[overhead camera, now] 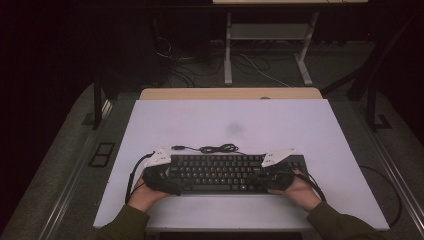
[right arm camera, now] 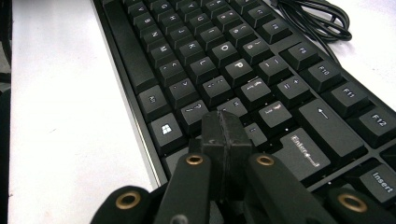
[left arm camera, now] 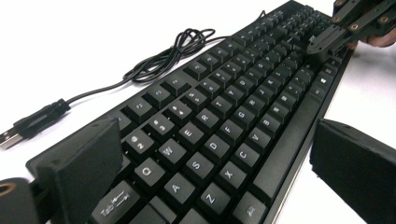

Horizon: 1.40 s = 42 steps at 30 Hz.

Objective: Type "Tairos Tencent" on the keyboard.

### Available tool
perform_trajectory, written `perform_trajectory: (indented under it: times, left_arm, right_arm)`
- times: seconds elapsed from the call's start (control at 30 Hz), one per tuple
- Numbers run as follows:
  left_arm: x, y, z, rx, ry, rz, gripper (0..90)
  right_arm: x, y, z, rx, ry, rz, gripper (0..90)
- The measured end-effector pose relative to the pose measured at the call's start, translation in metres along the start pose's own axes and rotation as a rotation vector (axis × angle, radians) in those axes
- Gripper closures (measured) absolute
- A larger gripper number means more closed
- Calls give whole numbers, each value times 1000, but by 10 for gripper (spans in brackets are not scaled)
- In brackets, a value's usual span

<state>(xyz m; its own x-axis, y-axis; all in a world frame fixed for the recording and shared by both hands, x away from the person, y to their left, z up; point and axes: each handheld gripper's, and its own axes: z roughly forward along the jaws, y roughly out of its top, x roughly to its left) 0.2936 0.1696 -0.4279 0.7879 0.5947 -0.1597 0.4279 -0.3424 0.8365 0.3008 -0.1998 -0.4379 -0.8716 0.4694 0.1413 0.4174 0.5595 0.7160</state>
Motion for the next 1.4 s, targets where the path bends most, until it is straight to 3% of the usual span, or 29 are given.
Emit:
perform_trajectory:
  times: [0.33, 0.5, 0.8, 0.97, 1.4]
  left_arm:
    - [1, 5, 4, -4, -3, -11, 97]
    - [3, 8, 7, 1, 18, -26, 148]
    - [7, 13, 10, -13, -2, -48, 317]
    - [8, 15, 16, 9, -35, -58, 462]
    - [3, 24, 36, 84, -62, -36, 889]
  right_arm:
    - [0, 0, 0, 0, 0, 1, 894]
    - [0, 0, 0, -1, 0, 1, 893]
    - [0, 0, 0, 0, 0, 2, 893]
    - [0, 0, 0, 0, 3, 4, 893]
    - [0, 0, 0, 0, 0, 2, 894]
